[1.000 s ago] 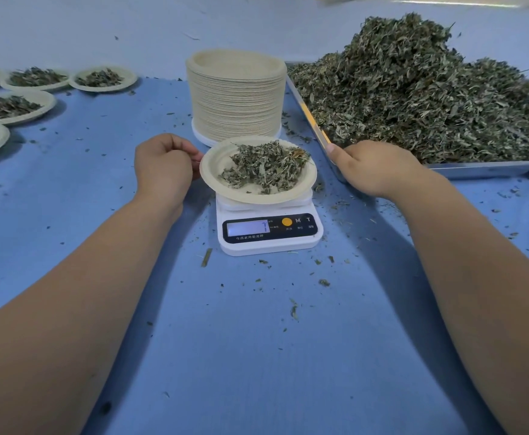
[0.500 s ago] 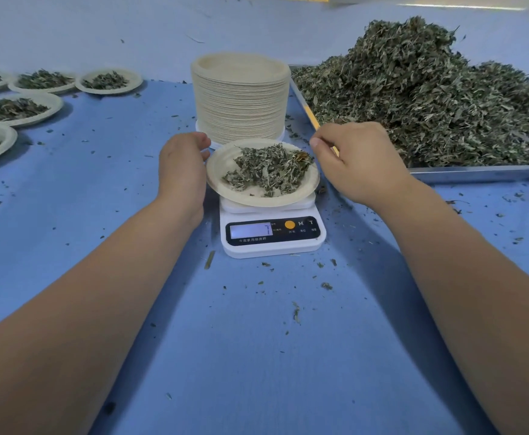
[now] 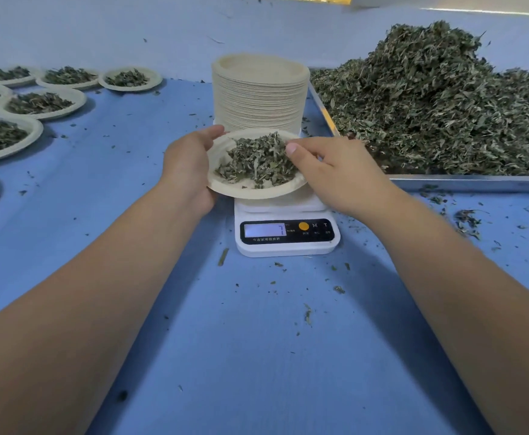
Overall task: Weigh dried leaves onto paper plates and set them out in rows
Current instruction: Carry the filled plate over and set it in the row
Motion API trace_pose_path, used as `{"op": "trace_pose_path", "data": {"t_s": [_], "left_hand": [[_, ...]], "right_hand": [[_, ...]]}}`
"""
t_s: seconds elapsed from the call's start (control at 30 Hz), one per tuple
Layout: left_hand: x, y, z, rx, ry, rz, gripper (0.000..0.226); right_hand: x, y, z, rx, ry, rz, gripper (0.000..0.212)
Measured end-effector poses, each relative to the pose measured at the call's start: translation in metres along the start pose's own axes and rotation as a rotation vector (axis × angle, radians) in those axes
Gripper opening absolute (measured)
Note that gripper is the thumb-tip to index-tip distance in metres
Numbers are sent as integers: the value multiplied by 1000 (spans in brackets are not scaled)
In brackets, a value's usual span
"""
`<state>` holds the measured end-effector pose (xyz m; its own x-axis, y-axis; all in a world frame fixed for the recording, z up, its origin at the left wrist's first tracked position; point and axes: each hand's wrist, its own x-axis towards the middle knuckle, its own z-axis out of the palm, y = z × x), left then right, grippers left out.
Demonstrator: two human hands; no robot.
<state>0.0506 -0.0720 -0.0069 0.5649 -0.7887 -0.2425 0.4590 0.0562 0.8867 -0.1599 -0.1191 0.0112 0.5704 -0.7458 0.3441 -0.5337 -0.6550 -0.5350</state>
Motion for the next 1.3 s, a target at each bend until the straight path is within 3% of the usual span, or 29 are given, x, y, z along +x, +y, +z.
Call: {"op": "trace_pose_path", "data": {"t_s": [0.1, 0.2, 0.33, 0.5, 0.7, 0.77, 0.8, 0.83, 0.93, 1.07, 1.3], "left_hand": [[-4, 12, -4, -114, -32, -20, 33], [-4, 27, -17, -177, -20, 1, 32], [5, 53, -52, -175, 37, 34, 29], [29, 71, -100, -104, 178, 56, 25], [65, 84, -145, -157, 453, 126, 20], [77, 88, -152, -87, 556, 190, 23], [82, 86, -154, 86, 622, 213, 25], [87, 83, -157, 200, 637, 270, 26], [86, 81, -159, -37, 569, 338, 33], [91, 74, -154, 20, 554, 372, 28], [96, 76, -151, 173, 574, 346, 31]], "right_hand": [[4, -16, 5, 32, -22, -10, 49], [14, -28, 11, 160, -88, -23, 45], [27, -45, 29, 143, -191, -59, 68], [60, -74, 72, 36, -253, -221, 48], [111, -89, 129, 83, -306, -154, 47], [130, -90, 146, 79, -288, -98, 49], [142, -90, 154, 57, -287, -73, 50], [154, -91, 162, 35, -290, -52, 51], [187, -97, 183, -45, -301, -20, 54], [228, -107, 214, -118, -301, 60, 58], [273, -112, 259, -49, -150, 204, 60]]}}
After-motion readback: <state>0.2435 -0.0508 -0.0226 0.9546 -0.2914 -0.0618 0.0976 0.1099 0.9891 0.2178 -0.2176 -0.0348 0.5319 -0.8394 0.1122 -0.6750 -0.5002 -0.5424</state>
